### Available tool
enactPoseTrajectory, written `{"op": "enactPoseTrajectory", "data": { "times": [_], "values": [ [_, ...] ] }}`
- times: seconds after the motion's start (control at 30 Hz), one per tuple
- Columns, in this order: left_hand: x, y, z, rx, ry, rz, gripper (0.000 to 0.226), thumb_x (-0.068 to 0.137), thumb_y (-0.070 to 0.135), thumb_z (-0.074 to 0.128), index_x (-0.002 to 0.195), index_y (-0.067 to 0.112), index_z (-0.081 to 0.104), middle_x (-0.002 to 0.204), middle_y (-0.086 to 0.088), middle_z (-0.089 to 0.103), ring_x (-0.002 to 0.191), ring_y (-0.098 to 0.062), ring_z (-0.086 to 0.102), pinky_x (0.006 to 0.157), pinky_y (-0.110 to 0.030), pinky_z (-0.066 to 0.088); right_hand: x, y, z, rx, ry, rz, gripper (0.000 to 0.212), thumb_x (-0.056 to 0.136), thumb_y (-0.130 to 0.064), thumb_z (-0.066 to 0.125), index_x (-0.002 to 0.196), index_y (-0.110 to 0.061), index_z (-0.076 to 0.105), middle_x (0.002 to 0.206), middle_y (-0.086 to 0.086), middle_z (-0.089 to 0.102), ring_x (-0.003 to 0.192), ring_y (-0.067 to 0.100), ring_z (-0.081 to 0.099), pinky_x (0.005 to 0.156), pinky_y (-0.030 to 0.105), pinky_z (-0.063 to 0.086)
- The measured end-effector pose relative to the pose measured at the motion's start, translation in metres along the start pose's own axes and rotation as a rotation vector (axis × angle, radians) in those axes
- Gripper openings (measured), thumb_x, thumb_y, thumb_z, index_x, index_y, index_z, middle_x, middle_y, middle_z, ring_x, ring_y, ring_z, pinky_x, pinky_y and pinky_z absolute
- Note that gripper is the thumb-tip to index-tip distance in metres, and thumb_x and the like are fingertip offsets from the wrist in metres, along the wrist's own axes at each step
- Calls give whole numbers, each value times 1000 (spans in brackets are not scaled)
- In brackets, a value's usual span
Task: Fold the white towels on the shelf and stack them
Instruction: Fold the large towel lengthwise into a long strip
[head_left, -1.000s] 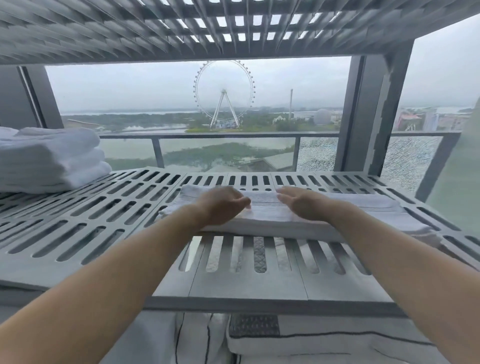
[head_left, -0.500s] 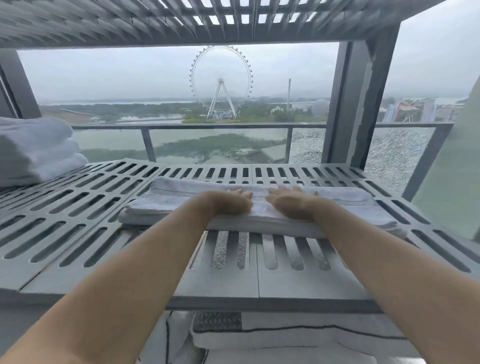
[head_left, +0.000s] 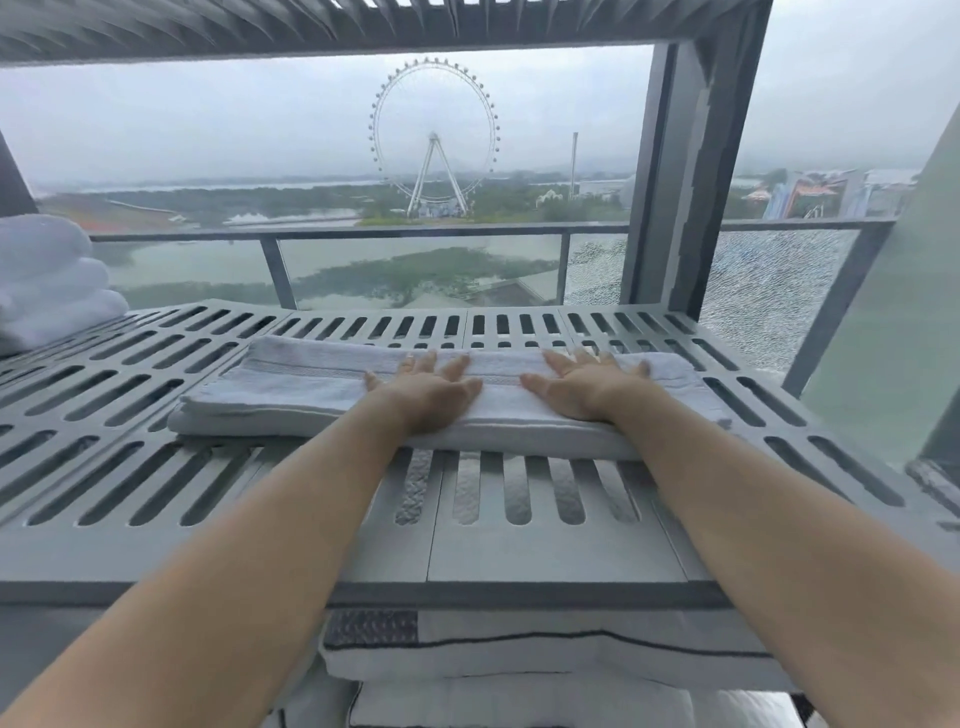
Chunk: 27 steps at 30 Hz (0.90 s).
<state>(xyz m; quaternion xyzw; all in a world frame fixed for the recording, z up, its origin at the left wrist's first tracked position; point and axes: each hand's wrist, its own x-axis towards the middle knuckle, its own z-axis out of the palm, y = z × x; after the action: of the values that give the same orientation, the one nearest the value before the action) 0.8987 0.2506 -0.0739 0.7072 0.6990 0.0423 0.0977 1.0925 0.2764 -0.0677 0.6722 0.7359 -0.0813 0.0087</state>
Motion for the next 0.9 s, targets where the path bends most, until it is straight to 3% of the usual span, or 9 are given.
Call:
{"op": "enactPoseTrajectory", "data": {
  "times": [0.2,0.3,0.4,0.5,0.57,0.7,0.9],
  "values": [
    [1,1,-1,23,-14,-15,56,93,62,15,145,46,2,158,4,-6,145,-20,-8,108,-63,-11,-1,7,2,29,52,-14,70,86,-73,16,147,-41,7,159,0,3,145,26,1,110,60,-8],
    [5,10,-9,69,-37,-41,54,96,53,16,147,39,4,158,4,-7,145,-23,-10,110,-64,-7,2,10,2,268,150,-129,53,94,-47,27,144,-28,29,154,1,27,141,23,24,115,56,6],
    [9,53,-7,115,0,146,49,101,33,17,149,24,13,158,4,-1,145,-20,-4,114,-58,-3,-5,19,-3,451,217,-175,48,90,-16,36,137,-14,43,146,7,42,133,24,37,112,39,27],
    [11,102,9,93,-27,346,49,101,26,21,149,17,16,159,0,6,145,-16,3,117,-47,2,-13,35,-3,340,178,-204,38,92,-17,37,127,-13,52,135,11,52,122,26,48,101,34,36],
    [15,111,15,70,-25,334,50,101,30,18,150,20,10,158,5,3,145,-15,1,116,-53,3,-13,46,-1,301,134,-187,40,96,-29,32,132,-18,46,140,8,48,125,25,45,105,37,35],
    [16,109,15,93,-60,313,52,101,39,13,150,25,3,158,6,0,145,-14,-3,116,-53,-3,-7,57,4,125,115,-118,55,94,-49,18,147,-31,21,157,3,18,143,23,17,117,46,14],
    [14,111,16,91,-50,290,52,101,40,14,150,26,4,158,7,0,145,-11,-4,115,-49,-5,-15,60,3,113,91,48,63,92,-55,16,149,-30,11,159,7,4,145,26,4,118,42,1]
  ]
}}
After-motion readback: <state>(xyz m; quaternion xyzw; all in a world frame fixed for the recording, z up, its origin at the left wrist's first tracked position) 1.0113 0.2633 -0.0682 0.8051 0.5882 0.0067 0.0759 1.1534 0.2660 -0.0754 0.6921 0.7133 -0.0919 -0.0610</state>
